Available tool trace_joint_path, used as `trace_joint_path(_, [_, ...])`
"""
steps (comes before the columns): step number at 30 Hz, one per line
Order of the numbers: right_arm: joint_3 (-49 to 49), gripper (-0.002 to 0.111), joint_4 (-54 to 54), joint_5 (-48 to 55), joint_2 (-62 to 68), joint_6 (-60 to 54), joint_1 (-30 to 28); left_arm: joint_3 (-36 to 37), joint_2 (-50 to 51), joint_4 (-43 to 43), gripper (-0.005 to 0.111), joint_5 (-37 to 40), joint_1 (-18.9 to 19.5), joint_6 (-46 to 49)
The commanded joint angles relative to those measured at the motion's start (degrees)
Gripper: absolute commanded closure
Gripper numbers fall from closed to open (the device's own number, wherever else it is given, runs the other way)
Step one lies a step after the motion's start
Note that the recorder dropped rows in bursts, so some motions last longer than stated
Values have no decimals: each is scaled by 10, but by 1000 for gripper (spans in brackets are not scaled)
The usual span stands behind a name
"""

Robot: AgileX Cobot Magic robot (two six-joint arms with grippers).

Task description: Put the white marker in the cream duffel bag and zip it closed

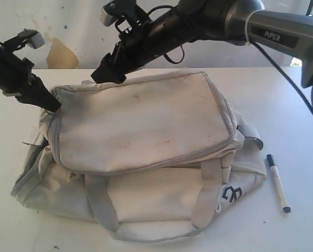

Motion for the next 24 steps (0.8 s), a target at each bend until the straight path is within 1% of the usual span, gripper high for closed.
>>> trace_joint_path(1, [-4, 36, 38, -28, 17, -52, 28, 1, -35, 2, 107, 9, -3, -3])
trace_joint_path(5, [-4, 36, 38, -76, 33, -91, 47, 4, -38, 2, 107, 9, -3, -11])
trace_joint_path(10, [-4, 36, 40, -96, 51, -111, 58, 4, -41, 2, 107, 9, -4, -17])
trace_joint_path(13, [-4, 36, 40, -118, 59, -129, 60, 4, -41, 9, 107, 9, -12, -17])
trace_joint_path(19, [-4, 37, 44, -154, 73, -129, 64, 4, -41, 53, 107, 9, -51, -22])
trace_joint_path(24, [-4, 38, 47, -155, 84, -129, 64, 4, -42, 64, 107, 9, -56, -22])
